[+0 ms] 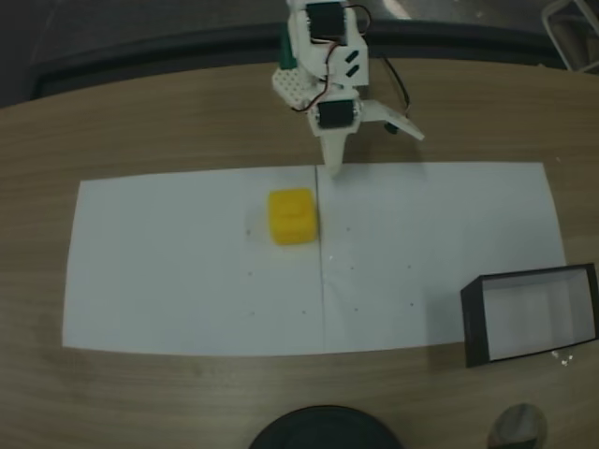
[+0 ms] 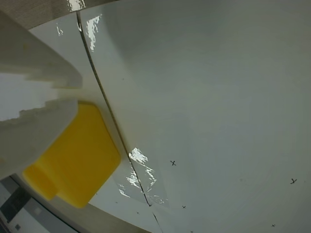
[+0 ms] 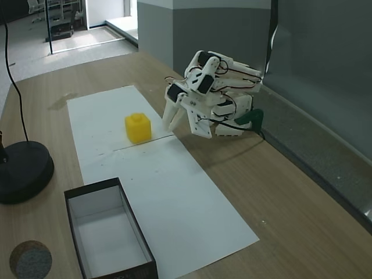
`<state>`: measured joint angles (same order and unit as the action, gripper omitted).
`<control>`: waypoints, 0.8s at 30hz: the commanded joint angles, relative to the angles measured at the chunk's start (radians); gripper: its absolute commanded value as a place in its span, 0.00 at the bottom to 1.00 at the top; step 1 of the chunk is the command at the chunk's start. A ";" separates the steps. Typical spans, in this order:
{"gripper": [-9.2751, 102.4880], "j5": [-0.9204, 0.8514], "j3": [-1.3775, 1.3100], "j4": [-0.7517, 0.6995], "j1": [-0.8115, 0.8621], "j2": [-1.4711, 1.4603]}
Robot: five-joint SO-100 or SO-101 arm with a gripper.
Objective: Grab a yellow square and put it in the box.
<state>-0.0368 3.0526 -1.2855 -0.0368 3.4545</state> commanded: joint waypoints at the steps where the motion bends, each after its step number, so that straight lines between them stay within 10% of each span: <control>1: 0.08 -0.002 -0.052 -0.008 -0.005 0.020; 24: 0.12 -0.005 -0.051 0.069 -0.006 0.020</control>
<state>-0.0368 3.0526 -1.2655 -0.0383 3.4545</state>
